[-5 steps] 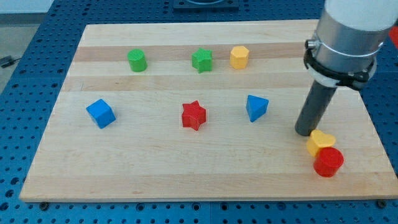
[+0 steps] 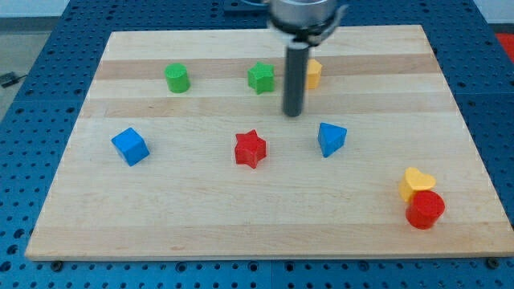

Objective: Drag the triangle to the top of the yellow heart

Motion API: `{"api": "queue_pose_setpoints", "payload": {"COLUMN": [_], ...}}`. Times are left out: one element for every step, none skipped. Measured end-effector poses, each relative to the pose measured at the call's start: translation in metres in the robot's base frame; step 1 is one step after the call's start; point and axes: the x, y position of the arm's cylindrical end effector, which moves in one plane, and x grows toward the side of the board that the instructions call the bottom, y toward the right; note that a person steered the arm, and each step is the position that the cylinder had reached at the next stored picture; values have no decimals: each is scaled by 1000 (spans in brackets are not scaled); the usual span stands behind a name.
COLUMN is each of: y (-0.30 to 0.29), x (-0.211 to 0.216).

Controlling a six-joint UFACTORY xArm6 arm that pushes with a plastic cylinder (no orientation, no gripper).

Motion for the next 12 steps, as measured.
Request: {"api": "queue_pose_setpoints", "payload": {"y": [-5,20,65,118,145,124,106,110,137,161,166,166], "x": [29,52,61,61,61,32,-3,-22,-17,5,29,50]}}
